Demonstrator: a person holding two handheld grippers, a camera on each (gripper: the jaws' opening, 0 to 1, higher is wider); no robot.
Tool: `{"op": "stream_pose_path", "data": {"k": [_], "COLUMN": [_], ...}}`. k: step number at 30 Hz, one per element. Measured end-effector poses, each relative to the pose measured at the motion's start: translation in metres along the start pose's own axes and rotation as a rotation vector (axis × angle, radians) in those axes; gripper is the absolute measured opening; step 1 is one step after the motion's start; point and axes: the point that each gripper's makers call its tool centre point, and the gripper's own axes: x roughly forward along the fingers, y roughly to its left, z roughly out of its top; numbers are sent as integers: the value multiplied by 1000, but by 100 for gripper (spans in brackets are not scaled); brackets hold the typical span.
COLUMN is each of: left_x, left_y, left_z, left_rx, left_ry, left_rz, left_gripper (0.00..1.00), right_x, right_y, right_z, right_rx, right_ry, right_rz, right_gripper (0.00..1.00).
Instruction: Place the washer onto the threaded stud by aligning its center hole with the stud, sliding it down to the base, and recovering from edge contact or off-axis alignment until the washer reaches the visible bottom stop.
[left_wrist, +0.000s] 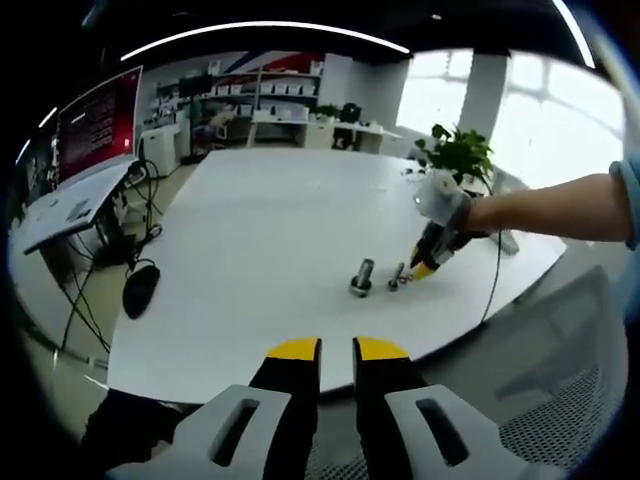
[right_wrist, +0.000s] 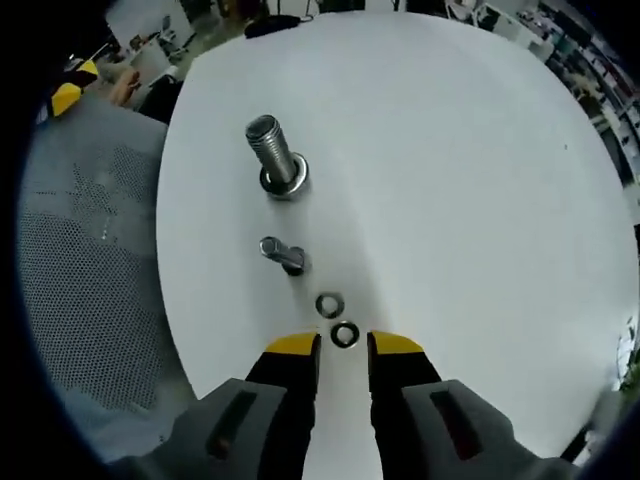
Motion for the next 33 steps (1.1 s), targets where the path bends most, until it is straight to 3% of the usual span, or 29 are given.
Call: {"op": "stream_pose_path", "data": {"k": [3, 5, 8, 14, 17, 21, 24, 27, 33], "left_x": [0, -2, -1, -2, -1, 0, 1, 0, 0], "left_y": [-2, -3, -5, -7, -7, -6, -2, 0, 0], "left_z": [2, 12, 5, 10, 10, 7, -1, 4, 1], "left_rx": [11, 10, 21, 33, 34, 27, 9, 5, -2], "left_ry": [-10, -70, -27, -60, -61, -41, 8, -23, -8], "left_rz": [-16, -24, -38, -49, -46, -40, -17, -4, -4], "left_gripper": [10, 10, 10, 10, 10, 10, 10, 10, 10], "right_x": [4, 6, 8, 7, 8, 10, 11, 11, 12], "right_y": [2, 4, 4, 6, 13, 10, 9, 11, 14], "right_z": [-5, -8, -14, -5, 6, 8, 10, 10, 14], "right_rx": [25, 19, 15, 50, -28, -113, -112, -126, -141], "right_ry": [32, 55, 84, 29, -12, 21, 6, 1, -24], "right_rz": [5, 2, -10, -28, 3, -4, 1, -4, -5], "right_gripper": [21, 21, 20, 21, 23, 23, 22, 22, 15]}}
